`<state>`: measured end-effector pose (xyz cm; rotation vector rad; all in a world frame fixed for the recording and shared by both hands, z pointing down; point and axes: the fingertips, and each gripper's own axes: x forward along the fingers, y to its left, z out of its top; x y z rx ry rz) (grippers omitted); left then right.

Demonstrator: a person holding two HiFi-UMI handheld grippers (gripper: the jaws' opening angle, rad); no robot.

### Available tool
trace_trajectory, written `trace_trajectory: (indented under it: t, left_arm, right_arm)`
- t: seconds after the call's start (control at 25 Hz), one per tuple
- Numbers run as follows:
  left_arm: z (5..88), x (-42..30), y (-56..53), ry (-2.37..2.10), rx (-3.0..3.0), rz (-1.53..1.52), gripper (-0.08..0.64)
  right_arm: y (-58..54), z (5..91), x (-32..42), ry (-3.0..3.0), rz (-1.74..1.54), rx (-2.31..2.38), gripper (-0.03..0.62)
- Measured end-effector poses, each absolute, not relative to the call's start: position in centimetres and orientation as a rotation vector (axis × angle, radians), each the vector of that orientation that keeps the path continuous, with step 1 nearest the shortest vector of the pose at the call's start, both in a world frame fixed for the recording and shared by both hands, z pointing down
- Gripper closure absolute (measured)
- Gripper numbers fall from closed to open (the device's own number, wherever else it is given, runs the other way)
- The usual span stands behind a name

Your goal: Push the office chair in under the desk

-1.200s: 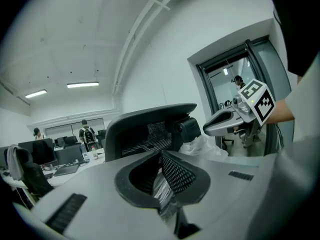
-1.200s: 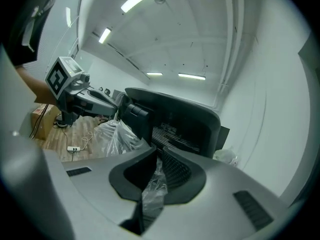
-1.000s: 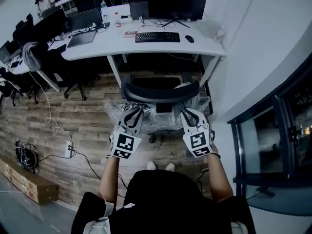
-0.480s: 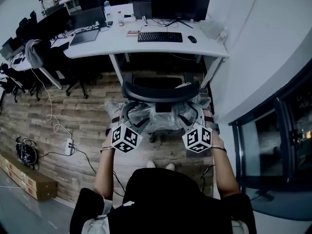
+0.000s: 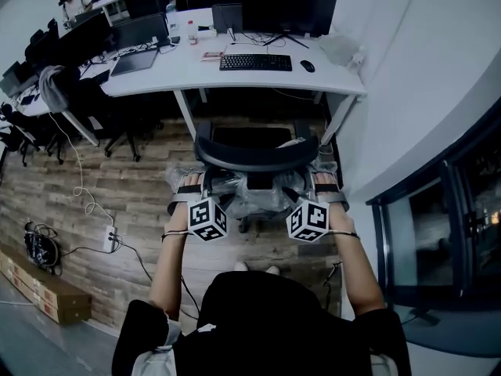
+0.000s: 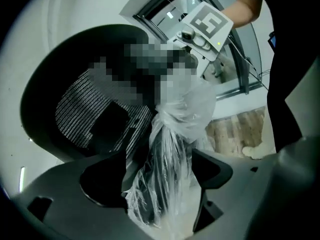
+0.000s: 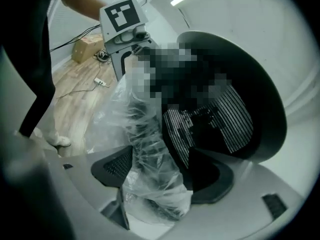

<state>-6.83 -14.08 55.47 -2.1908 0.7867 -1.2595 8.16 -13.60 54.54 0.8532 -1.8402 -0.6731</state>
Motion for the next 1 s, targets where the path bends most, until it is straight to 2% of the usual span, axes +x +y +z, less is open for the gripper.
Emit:
trace_trajectory:
  t: [0.44, 1.0]
  left_arm:
    - [56.8, -6.8, -16.7, 0.745, -2.039, -1.357, 0.158]
    - [56.5, -6.7, -19.2, 0.792, -2.008, -1.293, 0.163]
  right_arm:
    - [-15.9, 56.3, 7.9, -1.797, -0.675, 0.824, 0.264]
    - [-18.1, 56.8, 7.5, -1.763, -0.680, 0.856, 0.265]
